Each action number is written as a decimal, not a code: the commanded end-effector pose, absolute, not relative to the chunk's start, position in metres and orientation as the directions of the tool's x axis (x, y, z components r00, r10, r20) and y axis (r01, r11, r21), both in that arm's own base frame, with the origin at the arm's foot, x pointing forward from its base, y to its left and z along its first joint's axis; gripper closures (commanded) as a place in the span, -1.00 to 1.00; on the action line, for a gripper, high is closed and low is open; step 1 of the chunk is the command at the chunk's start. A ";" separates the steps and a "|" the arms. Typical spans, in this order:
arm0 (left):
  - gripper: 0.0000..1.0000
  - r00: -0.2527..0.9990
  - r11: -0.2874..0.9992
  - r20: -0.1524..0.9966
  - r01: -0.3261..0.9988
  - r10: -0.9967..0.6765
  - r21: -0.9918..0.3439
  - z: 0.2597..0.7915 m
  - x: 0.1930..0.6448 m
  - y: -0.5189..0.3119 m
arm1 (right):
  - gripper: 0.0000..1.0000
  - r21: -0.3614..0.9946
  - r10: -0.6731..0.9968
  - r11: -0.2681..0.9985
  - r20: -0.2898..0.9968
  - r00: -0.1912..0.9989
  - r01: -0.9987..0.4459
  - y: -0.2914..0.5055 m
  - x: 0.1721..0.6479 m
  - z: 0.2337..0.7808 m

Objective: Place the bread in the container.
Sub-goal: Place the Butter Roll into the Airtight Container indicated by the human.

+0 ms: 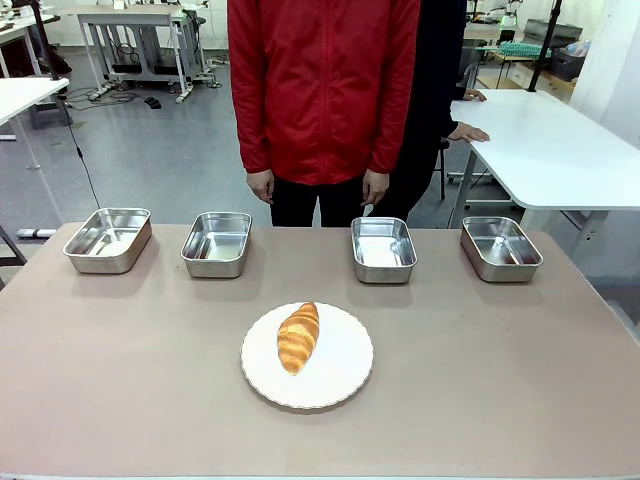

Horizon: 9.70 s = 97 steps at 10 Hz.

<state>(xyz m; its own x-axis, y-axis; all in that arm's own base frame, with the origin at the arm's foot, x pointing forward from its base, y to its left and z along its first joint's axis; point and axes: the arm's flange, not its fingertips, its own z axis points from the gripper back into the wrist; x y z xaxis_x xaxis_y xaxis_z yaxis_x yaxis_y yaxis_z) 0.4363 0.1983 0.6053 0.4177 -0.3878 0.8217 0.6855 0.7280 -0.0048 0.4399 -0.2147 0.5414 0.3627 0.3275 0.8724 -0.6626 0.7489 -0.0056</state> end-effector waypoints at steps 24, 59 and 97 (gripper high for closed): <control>-1.00 0.412 0.725 0.822 0.689 -0.394 0.002 0.605 0.436 0.198 | -1.00 -0.011 0.330 0.748 0.874 0.357 -0.664 -0.215 0.439 0.542; -1.00 0.900 0.898 0.091 0.433 -0.426 -0.079 0.378 0.365 -0.373 | -1.00 -0.011 0.330 0.748 0.874 0.357 -0.664 -0.215 0.439 0.542; -0.10 0.916 0.941 0.233 0.337 -0.325 -0.011 0.426 0.414 -0.345 | -1.00 -0.011 0.330 0.748 0.874 0.357 -0.664 -0.215 0.439 0.542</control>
